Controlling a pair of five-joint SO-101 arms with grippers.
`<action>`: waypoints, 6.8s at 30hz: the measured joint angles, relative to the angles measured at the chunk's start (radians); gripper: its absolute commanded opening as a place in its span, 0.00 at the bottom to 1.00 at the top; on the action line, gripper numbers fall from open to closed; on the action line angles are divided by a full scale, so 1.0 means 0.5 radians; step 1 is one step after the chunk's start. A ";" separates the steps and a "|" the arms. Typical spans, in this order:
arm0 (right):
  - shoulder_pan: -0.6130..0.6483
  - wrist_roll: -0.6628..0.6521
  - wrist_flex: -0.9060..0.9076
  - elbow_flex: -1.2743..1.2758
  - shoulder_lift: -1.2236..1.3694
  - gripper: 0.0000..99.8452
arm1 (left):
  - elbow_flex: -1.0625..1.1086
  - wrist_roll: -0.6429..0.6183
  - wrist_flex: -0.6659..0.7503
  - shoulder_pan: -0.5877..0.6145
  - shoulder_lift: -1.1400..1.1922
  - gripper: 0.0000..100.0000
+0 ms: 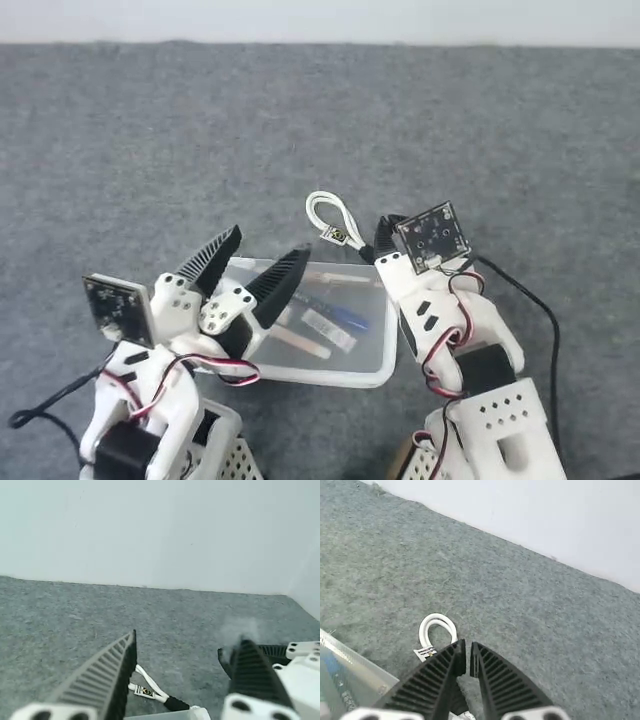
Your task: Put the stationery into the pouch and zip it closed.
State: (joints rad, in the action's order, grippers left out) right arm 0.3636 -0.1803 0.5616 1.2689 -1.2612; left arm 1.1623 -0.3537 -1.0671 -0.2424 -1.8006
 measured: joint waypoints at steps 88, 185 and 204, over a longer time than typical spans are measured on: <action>-0.635 0.006 -0.052 0.644 -1.071 0.01 | 0.970 0.580 0.997 0.512 0.000 0.01; -1.031 0.132 1.504 0.792 -1.071 0.01 | 1.068 0.623 -0.381 0.509 0.000 0.01; -1.031 0.132 1.504 0.792 -1.071 0.01 | 1.068 0.623 -0.381 0.516 0.000 0.01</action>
State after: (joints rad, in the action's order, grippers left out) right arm -0.1519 -0.1143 1.3134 1.6648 -1.7967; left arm 1.6962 -0.0422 -1.2574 0.0153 -1.8006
